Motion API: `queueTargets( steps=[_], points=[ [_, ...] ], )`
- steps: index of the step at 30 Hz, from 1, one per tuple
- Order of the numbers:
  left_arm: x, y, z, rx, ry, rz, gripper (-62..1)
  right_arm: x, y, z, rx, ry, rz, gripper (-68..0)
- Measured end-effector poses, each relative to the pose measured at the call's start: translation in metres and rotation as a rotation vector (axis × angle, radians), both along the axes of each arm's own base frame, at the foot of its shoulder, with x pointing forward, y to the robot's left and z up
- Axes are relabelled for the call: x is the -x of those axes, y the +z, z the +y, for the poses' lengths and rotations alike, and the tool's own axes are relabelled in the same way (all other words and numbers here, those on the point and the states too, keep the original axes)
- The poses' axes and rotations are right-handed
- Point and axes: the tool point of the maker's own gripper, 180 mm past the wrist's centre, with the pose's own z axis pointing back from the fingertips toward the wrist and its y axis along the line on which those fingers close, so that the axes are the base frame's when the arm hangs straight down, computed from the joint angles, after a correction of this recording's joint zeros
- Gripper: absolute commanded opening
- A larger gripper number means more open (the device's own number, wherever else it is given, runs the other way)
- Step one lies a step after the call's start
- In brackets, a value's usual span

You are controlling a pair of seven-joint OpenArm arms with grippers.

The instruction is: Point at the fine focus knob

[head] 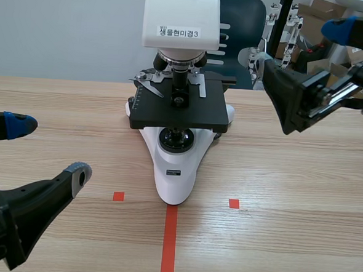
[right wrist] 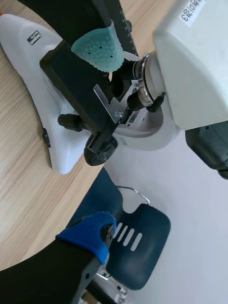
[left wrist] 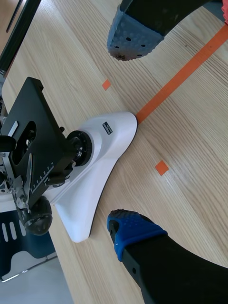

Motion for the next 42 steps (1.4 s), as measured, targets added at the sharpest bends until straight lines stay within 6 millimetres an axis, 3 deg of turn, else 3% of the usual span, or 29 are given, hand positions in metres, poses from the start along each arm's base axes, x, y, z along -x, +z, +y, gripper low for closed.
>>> queueTargets(
  steps=[5, 9, 14, 17, 22, 31, 36, 42],
  points=[
    [0.0, 0.0, 0.0, 0.0, 0.0, 0.0, 1.4, 0.003, -0.024, 0.005, 0.038, -0.092, 0.034, 0.4],
    [0.0, 0.0, 0.0, 0.0, 0.0, 0.0, 1.4, 0.007, -0.038, -0.006, 0.015, -0.192, 0.078, 0.4],
    [0.0, 0.0, 0.0, 0.0, 0.0, 0.0, 1.4, 0.013, -0.028, -0.025, 0.017, -0.301, 0.074, 0.4],
    [0.0, 0.0, 0.0, 0.0, 0.0, 0.0, 1.4, 0.02, -0.015, -0.019, 0.021, -0.279, 0.048, 0.4],
    [0.0, 0.0, 0.0, 0.0, 0.0, 0.0, 1.4, 0.034, -0.009, -0.004, 0.022, -0.174, 0.072, 0.4],
    [0.0, 0.0, 0.0, 0.0, 0.0, 0.0, 1.4, 0.063, -0.032, 0.002, 0.106, -0.022, 0.134, 0.4],
    [0.0, 0.0, 0.0, 0.0, 0.0, 0.0, 1.4, 0.061, -0.057, -0.019, 0.133, -0.068, 0.178, 0.4],
    [0.0, 0.0, 0.0, 0.0, 0.0, 0.0, 1.4, 0.059, -0.073, -0.037, 0.111, -0.097, 0.173, 0.4]
  ],
)
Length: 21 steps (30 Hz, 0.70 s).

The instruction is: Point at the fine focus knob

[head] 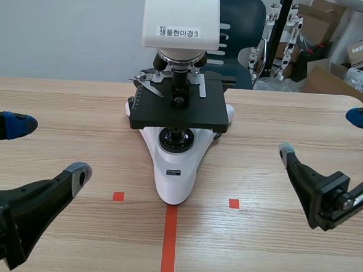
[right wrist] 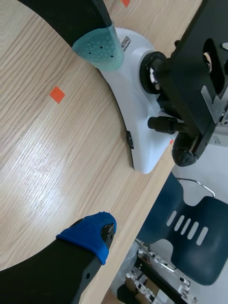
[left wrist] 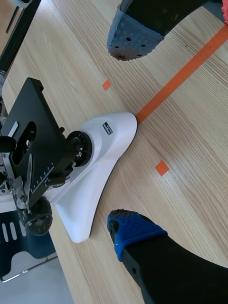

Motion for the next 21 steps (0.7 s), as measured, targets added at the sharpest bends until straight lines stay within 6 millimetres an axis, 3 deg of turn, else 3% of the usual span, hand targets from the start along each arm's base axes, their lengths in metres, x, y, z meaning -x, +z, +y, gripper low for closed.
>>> queueTargets(
  steps=[21],
  points=[
    [0.0, 0.0, 0.0, 0.0, 0.0, 0.0, 1.4, -0.0003, -0.0052, -0.0019, -0.002, 0.005, 0.015, 0.4]
  ],
)
